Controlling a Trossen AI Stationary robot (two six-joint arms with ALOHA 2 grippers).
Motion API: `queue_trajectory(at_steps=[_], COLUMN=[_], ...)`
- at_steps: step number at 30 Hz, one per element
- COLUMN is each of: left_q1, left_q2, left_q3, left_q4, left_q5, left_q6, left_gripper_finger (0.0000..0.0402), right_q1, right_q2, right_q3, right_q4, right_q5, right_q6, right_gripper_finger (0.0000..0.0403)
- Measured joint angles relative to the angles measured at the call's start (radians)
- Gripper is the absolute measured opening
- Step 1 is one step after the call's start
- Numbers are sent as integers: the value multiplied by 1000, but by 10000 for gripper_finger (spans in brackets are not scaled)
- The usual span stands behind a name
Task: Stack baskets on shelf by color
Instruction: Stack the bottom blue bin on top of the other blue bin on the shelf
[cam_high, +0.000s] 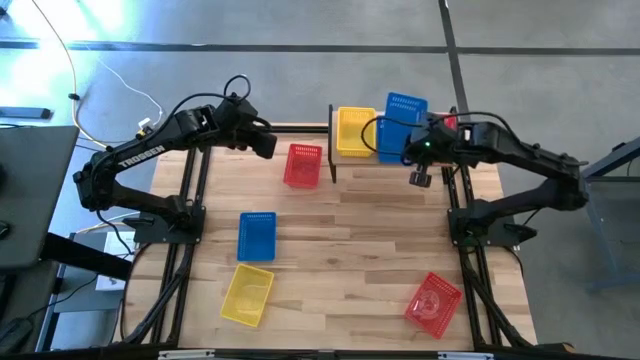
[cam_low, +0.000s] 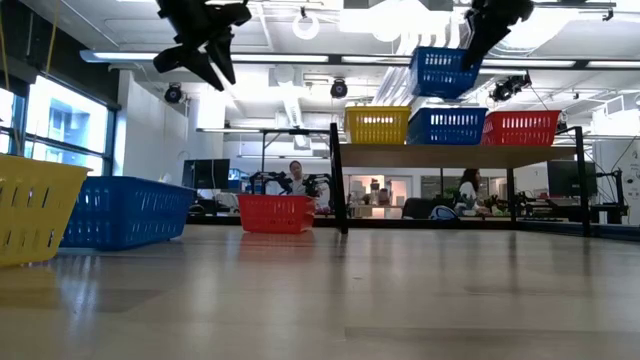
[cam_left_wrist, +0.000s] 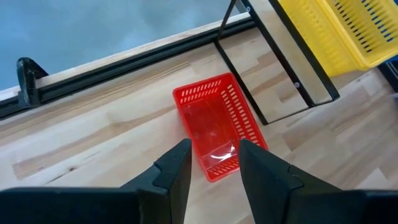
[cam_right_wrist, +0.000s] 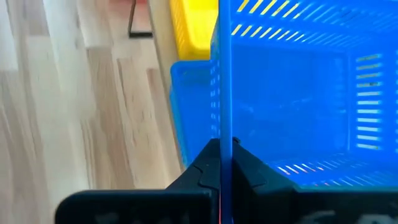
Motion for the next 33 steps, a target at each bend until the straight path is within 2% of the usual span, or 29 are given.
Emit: queue_trajectory(at_steps=[8, 18, 33], left_q1=[0, -1, -1], left_q2=[0, 0, 0], left_q3=[0, 0, 0], left_q4=[0, -1, -1], left_q5=[10, 10, 9], left_q6=[-1, 4, 26], left_gripper_finger=[122, 122, 122], right_q1=[-14, -68, -79], right_q2=[-13, 21, 108], right_q3=[-33, -33, -33], right_q4=[-5, -6, -21], right_q5=[-10, -89, -89], right_q6=[-131, -122, -119], right_gripper_finger=[0, 0, 0])
